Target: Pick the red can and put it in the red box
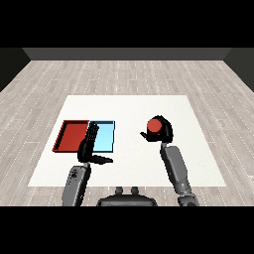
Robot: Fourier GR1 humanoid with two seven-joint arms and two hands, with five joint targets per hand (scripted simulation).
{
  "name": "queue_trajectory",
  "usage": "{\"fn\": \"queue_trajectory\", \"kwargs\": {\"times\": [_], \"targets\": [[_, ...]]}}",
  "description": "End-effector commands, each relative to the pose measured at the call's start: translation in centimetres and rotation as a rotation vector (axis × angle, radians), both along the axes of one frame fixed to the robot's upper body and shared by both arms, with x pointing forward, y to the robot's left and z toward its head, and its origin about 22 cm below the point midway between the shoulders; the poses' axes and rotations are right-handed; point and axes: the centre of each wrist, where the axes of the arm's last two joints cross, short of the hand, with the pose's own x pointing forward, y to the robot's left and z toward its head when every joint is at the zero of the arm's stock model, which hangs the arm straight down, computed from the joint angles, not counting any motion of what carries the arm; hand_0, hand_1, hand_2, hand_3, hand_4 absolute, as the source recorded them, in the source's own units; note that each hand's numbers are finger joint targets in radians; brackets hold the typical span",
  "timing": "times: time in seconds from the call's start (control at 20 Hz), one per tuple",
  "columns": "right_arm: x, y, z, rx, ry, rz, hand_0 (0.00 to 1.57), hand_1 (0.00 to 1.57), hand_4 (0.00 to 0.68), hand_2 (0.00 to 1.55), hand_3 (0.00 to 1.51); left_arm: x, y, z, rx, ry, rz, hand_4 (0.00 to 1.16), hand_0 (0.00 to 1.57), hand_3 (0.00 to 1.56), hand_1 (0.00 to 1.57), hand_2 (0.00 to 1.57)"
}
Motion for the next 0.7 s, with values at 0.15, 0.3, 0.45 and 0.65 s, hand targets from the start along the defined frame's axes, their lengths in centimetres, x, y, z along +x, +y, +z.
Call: {"fn": "queue_trajectory", "kwargs": {"times": [0.15,0.3,0.45,0.65], "targets": [[-2.7,6.9,-0.3,-0.002,-0.028,0.014,1.44,1.44,0.622,1.41,1.38,1.4,-4.4,0.4,0.065,0.043,-0.02,0.0,0.0,0.0,0.0,0.0],[-2.6,6.8,1.2,0.026,-0.087,0.025,1.42,1.42,0.627,1.41,1.39,0.3,-4.8,1.7,0.052,0.063,-0.03,0.0,0.0,0.0,0.0,0.0],[-4.0,8.5,3.5,0.042,-0.083,0.033,1.44,1.44,0.632,1.43,1.4,0.4,-5.1,-0.3,0.072,0.105,-0.055,0.0,0.0,0.0,0.0,0.0],[-3.8,9.0,2.3,0.033,-0.114,0.038,1.44,1.44,0.616,1.43,1.4,2.4,-6.2,0.5,0.061,0.117,-0.09,0.0,0.0,0.0,0.0,0.0]]}}
